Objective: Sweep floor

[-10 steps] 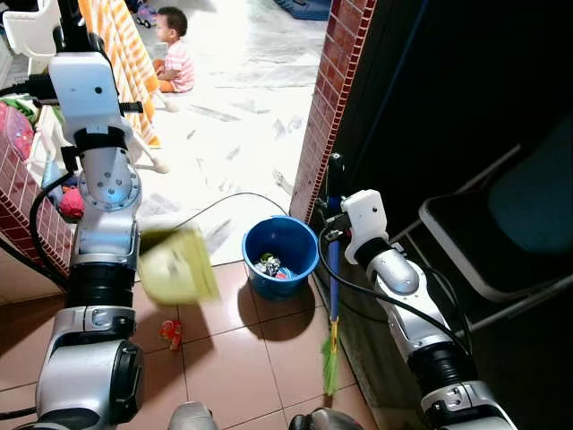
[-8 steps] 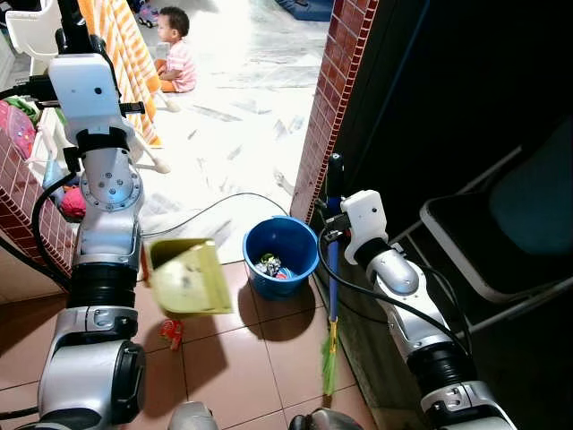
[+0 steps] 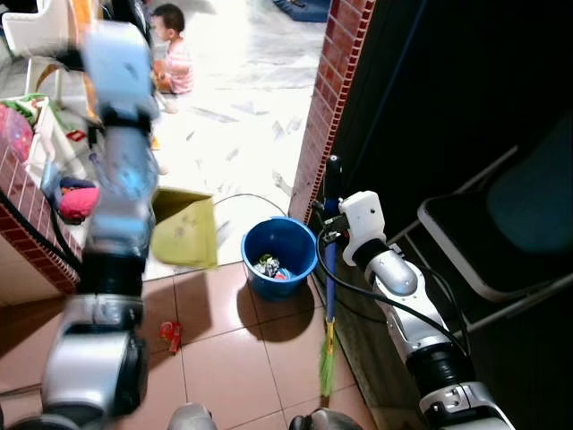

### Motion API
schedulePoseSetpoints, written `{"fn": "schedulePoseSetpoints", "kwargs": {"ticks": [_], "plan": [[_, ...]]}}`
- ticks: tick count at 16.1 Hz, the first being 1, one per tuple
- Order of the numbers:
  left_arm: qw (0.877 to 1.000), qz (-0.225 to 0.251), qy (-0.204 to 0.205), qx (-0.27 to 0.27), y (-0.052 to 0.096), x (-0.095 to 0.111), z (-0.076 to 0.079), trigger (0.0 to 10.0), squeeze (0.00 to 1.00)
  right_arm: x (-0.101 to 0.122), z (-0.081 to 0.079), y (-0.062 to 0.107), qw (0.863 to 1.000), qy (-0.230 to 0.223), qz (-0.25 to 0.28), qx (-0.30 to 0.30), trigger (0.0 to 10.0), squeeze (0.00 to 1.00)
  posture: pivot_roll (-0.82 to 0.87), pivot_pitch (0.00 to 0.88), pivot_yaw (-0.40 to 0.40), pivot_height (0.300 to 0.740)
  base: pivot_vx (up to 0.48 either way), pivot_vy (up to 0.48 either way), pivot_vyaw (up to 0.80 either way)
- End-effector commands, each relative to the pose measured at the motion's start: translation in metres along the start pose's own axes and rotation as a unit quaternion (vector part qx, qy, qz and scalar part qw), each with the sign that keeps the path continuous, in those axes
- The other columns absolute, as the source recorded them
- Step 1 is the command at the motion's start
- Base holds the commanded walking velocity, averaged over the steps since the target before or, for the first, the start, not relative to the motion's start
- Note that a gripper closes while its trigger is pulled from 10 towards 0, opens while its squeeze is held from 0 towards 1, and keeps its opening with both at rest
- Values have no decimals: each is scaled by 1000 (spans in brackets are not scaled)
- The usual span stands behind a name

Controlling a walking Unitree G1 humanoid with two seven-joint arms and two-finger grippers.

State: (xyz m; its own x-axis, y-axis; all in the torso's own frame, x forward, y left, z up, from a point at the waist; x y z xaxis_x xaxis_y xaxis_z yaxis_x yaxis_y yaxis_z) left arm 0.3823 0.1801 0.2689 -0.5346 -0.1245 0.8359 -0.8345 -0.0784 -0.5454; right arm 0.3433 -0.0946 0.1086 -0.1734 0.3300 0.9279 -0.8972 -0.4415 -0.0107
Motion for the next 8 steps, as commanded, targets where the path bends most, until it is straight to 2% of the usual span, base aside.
{"fn": "schedulePoseSetpoints", "kwargs": {"ticks": [1, 3, 5, 6, 8], "plan": [[999, -36, 2, -5, 6, -15, 3, 10000, 0, 0, 2, 1, 1000, 1, -1, -3, 10000, 0, -67, 0, -85, 740, 0, 0, 0], [993, -114, 35, -25, 33, -53, 15, 10000, 0, 0, 2, 0, 1000, -2, -3, 1, 10000, 0, -66, 0, -86, 740, 0, 0, 0], [986, -146, 53, -63, 43, -67, 27, 10000, 0, 0, 2, -1, 1000, -5, -4, 3, 10000, 0, -63, 0, -85, 740, 0, 0, 0], [976, -185, 51, -103, 54, -81, 38, 10000, 0, 0, 1, -1, 1000, -6, -3, 4, 10000, 0, -61, 0, -82, 740, 0, 0, 0], [959, -222, 65, -167, 68, -93, 53, 10000, 0, 0, 0, -2, 1000, -8, -4, 4, 10000, 0, -61, 0, -74, 740, 0, 0, 0]]}}
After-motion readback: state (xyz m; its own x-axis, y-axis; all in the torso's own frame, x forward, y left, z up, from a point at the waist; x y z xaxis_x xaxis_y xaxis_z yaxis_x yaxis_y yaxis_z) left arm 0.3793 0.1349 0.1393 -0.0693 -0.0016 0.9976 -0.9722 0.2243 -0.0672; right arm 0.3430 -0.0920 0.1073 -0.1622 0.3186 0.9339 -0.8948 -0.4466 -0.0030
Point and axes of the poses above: a point about 5 cm out from each wrist's last joint towards the gripper, its own y axis pointing back from the gripper into the wrist, its own x axis along the axis of the wrist's last joint, z = x × y, the point moved 3 cm from there along -y, pointing out of the wrist towards the gripper, and after that the axes turned 12 degrees about y, right-handed, at the moved point
